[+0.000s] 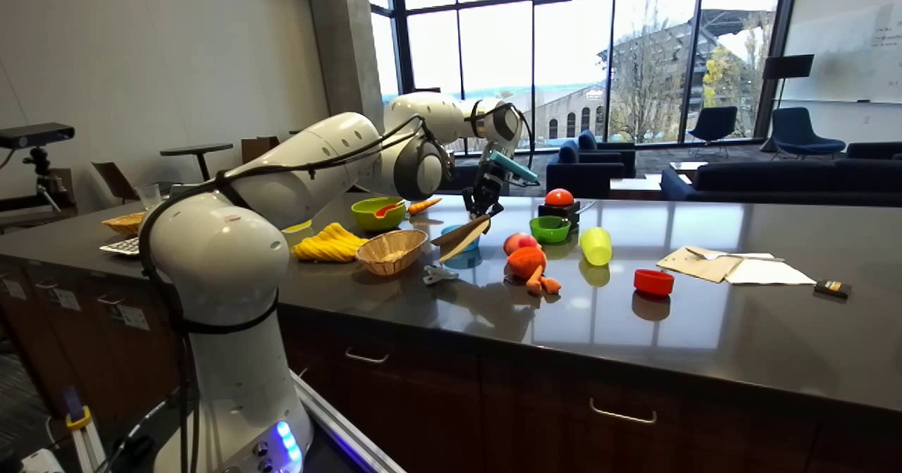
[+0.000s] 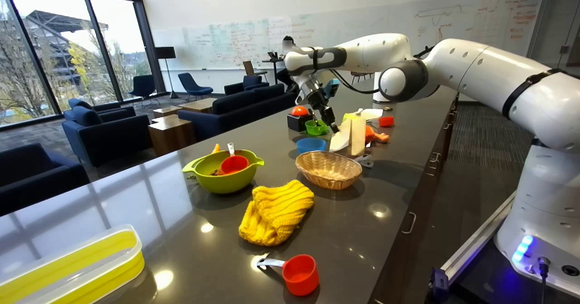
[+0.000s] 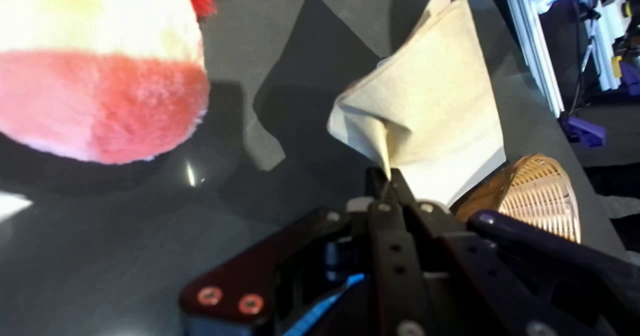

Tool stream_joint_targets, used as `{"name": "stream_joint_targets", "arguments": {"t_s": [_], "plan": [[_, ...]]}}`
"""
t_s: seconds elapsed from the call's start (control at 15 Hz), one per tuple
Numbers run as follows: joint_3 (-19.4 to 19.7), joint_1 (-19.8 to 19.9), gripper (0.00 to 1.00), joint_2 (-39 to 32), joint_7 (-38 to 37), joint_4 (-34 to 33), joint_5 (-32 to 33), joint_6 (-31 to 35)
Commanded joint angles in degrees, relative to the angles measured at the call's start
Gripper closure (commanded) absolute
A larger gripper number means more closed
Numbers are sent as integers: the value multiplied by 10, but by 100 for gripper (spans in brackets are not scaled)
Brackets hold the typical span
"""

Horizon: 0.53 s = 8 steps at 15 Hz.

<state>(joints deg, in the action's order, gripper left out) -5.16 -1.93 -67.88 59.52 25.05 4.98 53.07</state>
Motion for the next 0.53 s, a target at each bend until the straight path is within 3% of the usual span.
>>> {"name": "stream_joint_targets", "arguments": {"t_s": [0.0,0.07,0.13,0.2,0.27,0.33,0.4,0.47], "plan": [[3,2,100,-21,38,-37,-3,-59],[-3,8,100,10,41,23,-2,-44],[3,4,100,-24,48,-39,-4,-79],[-2,9,100,8,49,19,-1,-60],[0,8,100,6,47,15,0,-58],[9,3,100,-28,28,-50,-3,-73],[9,7,100,2,1,1,-2,-34],[15,5,100,-1,-21,-10,1,-7]]}}
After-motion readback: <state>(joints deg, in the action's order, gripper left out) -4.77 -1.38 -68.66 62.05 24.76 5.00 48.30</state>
